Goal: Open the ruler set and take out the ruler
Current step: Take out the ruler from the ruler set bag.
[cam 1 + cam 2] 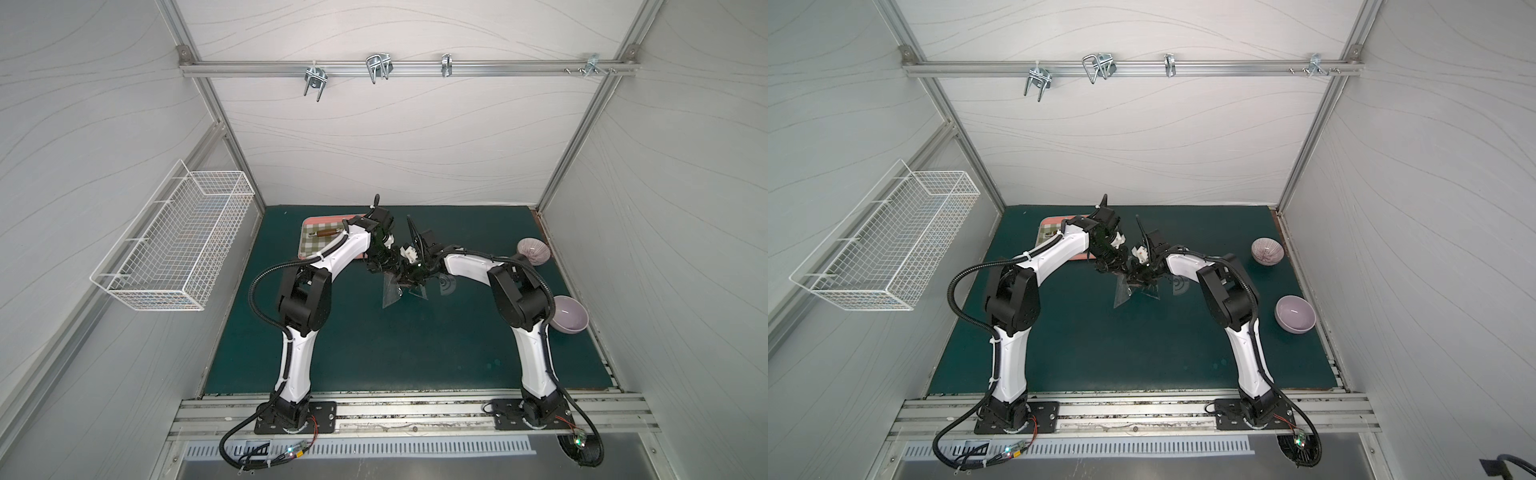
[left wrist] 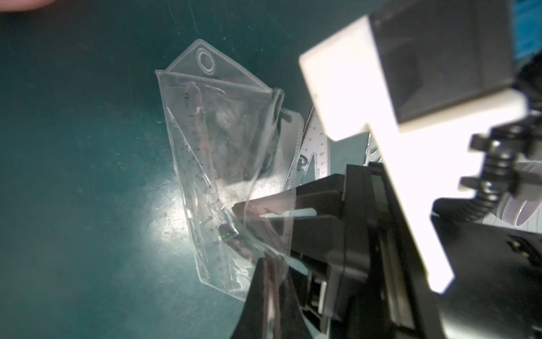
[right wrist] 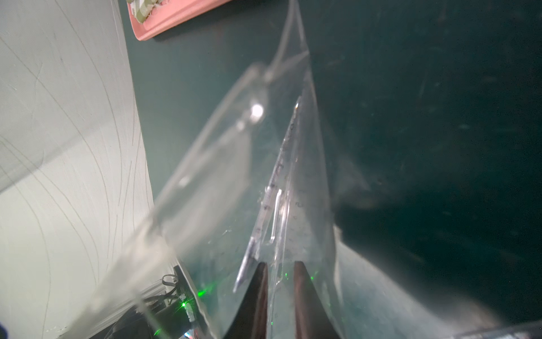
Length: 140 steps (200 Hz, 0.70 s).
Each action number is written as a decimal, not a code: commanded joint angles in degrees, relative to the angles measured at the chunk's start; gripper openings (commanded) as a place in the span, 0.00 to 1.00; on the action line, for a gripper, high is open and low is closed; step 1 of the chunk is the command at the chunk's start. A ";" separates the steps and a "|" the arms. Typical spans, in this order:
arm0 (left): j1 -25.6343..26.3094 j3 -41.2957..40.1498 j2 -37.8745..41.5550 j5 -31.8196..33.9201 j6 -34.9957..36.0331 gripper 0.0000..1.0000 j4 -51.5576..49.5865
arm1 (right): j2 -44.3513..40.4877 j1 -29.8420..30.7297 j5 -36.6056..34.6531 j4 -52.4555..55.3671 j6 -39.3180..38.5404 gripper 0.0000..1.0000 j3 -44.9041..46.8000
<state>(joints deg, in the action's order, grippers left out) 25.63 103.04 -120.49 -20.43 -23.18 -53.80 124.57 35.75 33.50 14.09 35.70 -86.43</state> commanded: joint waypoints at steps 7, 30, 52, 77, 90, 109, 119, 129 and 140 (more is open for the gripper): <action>0.29 0.36 -0.77 -0.84 -0.51 0.00 0.65 | 1.81 0.50 0.92 -0.45 0.86 0.18 -1.45; 0.38 0.32 -0.78 -1.10 -0.46 0.00 0.69 | 2.48 0.61 1.05 -0.53 1.10 0.18 -2.01; 0.48 0.22 -0.85 -1.17 -0.46 0.00 0.80 | 2.94 0.79 1.22 -0.69 1.37 0.17 -2.24; 0.50 -0.10 -1.27 -1.21 -0.55 0.00 1.03 | 3.04 0.74 1.32 -0.82 1.47 0.11 -2.33; 0.48 -0.38 -1.46 -1.37 -0.64 0.00 1.24 | 3.21 0.73 1.40 -0.81 1.52 0.06 -2.42; 0.48 -0.48 -1.67 -1.16 -0.72 0.00 1.47 | 3.19 0.74 1.40 -0.46 1.55 0.03 -2.54; 0.45 -0.52 -1.77 -1.11 -0.75 0.00 1.57 | 2.97 0.75 1.24 -0.22 1.48 0.02 -2.52; 0.48 -0.44 -1.99 -0.93 -0.81 0.00 1.59 | 2.75 0.75 1.05 0.14 1.39 0.01 -2.53; 0.45 -0.39 -2.20 -0.70 -0.86 0.00 1.65 | 2.37 0.77 0.71 0.87 0.89 0.01 -2.59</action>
<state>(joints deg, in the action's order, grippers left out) 25.89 102.72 -120.92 -20.91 -23.20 -52.90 126.61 36.01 34.15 13.52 36.67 -88.03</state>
